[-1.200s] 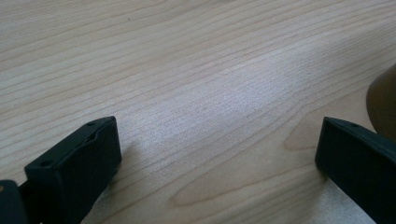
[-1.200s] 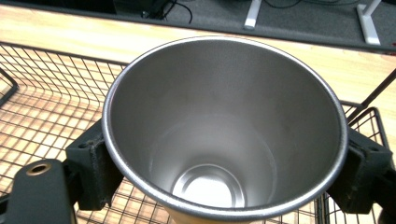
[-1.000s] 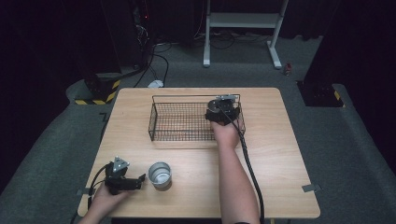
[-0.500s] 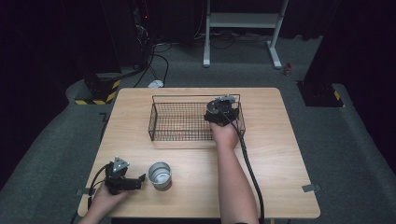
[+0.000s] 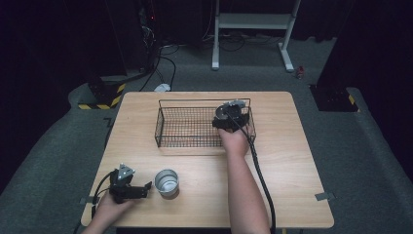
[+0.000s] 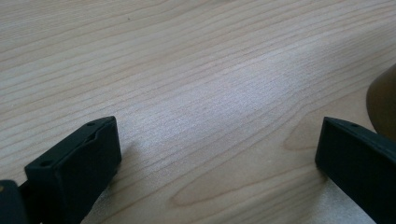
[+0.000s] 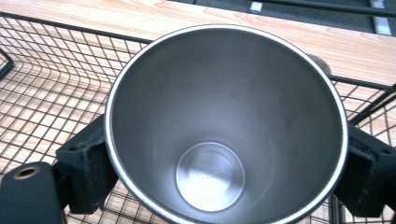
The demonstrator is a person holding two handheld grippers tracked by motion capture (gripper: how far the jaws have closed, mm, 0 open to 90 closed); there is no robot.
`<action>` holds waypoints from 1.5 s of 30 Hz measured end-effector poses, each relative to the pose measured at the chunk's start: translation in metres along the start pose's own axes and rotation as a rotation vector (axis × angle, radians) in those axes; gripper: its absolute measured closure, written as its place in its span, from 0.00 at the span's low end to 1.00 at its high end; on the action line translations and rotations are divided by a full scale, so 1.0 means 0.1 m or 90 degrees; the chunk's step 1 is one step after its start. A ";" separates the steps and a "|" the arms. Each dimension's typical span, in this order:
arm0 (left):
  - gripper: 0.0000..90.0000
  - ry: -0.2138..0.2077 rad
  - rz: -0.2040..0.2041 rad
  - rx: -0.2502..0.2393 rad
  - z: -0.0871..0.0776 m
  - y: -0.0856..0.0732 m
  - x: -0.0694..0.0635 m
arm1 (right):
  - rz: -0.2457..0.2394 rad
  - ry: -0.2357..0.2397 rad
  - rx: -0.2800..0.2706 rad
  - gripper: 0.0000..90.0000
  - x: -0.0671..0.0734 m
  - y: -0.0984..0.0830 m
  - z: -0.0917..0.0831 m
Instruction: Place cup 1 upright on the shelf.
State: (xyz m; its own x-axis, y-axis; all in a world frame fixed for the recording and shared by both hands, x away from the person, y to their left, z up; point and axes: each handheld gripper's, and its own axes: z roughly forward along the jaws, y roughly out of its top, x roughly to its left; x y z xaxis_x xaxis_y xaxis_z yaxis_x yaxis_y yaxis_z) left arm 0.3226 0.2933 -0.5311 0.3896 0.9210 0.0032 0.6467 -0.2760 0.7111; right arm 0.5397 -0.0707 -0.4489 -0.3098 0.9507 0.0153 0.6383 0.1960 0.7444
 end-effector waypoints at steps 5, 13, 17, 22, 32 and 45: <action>0.01 0.000 0.000 0.000 0.00 0.00 0.00 | 0.004 -0.017 0.000 0.09 -0.01 0.01 -0.03; 0.01 0.000 0.000 0.000 0.00 0.00 0.00 | 0.011 -0.024 0.018 0.09 -0.03 0.00 -0.06; 0.01 0.000 0.000 0.000 0.00 0.00 0.00 | 0.006 -0.023 0.022 0.09 -0.02 -0.01 -0.05; 0.01 0.000 0.000 0.000 0.00 0.00 0.00 | 0.007 -0.023 0.042 0.09 -0.03 -0.04 -0.01; 0.01 0.001 0.005 0.001 0.00 0.00 0.00 | 0.002 -0.021 0.016 0.09 -0.08 -0.15 -0.16; 0.01 0.001 0.005 0.003 0.00 0.01 0.00 | -0.007 0.013 -0.022 0.09 -0.08 -0.33 -0.48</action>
State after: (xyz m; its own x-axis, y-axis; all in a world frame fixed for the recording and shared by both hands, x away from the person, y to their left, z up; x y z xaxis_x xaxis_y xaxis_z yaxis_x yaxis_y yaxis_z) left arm 0.3232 0.2933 -0.5308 0.3939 0.9191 0.0106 0.6462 -0.2851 0.7080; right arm 0.4870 -0.0963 -0.4418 -0.3310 0.9434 0.0200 0.6101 0.1978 0.7673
